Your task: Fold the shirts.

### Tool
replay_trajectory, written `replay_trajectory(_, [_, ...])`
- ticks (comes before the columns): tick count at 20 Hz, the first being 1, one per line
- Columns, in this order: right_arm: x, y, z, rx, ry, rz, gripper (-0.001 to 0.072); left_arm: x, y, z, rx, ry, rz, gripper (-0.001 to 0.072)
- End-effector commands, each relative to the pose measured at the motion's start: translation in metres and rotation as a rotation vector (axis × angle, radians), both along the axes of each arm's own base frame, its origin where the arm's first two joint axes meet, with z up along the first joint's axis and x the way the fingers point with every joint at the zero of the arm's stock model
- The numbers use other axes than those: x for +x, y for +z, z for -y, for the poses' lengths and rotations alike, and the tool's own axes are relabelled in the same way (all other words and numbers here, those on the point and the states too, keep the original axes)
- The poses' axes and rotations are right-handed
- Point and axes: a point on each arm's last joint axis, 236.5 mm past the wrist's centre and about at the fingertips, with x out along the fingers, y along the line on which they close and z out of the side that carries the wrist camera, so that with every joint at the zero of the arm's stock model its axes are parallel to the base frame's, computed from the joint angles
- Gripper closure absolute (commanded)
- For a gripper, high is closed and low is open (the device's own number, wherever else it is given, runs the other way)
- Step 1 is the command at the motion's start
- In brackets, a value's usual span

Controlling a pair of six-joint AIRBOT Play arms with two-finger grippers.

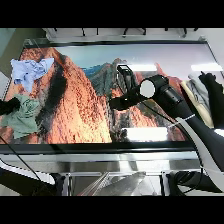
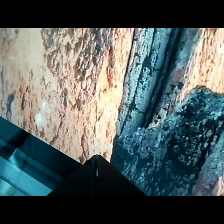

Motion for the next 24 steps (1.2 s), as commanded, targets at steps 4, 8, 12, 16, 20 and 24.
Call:
replay_trajectory(4, [0.000,0.000,0.000,0.000,0.000,-0.001,0.0691,0.028,0.055,0.025,-0.030,0.025,0.066,0.0692])
replay_trajectory(8, [0.000,0.000,0.000,0.000,0.001,-0.001,0.0691,0.037,0.181,0.080,0.041,-0.060,0.226,0.0692])
replay_trajectory(12, [0.009,0.004,-0.003,0.017,-0.015,0.035,0.0691,0.004,0.251,0.186,0.018,-0.213,0.265,0.0692])
replay_trajectory(16, [-0.007,-0.007,0.028,-0.062,0.023,-0.060,0.0691,-0.059,0.244,0.331,-0.074,-0.492,0.160,0.0692])
replay_trajectory(20, [-0.007,-0.003,0.111,-0.150,-0.022,-0.156,0.0691,-0.115,0.216,0.478,-0.178,-0.744,0.155,0.0692])
replay_trajectory(24, [0.021,0.023,0.192,-0.128,-0.221,-0.095,0.0691,-0.154,0.174,0.598,-0.317,-0.852,0.186,0.0692])
